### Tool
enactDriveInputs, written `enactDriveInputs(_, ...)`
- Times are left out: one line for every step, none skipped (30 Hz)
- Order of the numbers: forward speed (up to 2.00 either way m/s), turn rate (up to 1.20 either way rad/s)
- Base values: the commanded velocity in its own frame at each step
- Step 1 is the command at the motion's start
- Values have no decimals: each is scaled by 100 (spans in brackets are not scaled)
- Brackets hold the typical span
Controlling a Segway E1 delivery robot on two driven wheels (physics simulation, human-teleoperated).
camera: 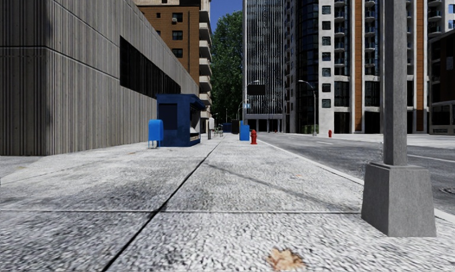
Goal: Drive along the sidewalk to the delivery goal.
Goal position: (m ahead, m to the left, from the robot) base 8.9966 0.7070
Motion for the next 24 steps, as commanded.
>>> enactDriveInputs(149,0)
enactDriveInputs(149,0)
enactDriveInputs(149,0)
enactDriveInputs(149,0)
enactDriveInputs(149,0)
enactDriveInputs(149,0)
enactDriveInputs(149,0)
enactDriveInputs(149,0)
enactDriveInputs(149,0)
enactDriveInputs(149,0)
enactDriveInputs(149,0)
enactDriveInputs(149,0)
enactDriveInputs(149,0)
enactDriveInputs(149,0)
enactDriveInputs(149,0)
enactDriveInputs(149,0)
enactDriveInputs(149,0)
enactDriveInputs(149,0)
enactDriveInputs(149,0)
enactDriveInputs(149,0)
enactDriveInputs(149,0)
enactDriveInputs(149,0)
enactDriveInputs(149,0)
enactDriveInputs(149,0)
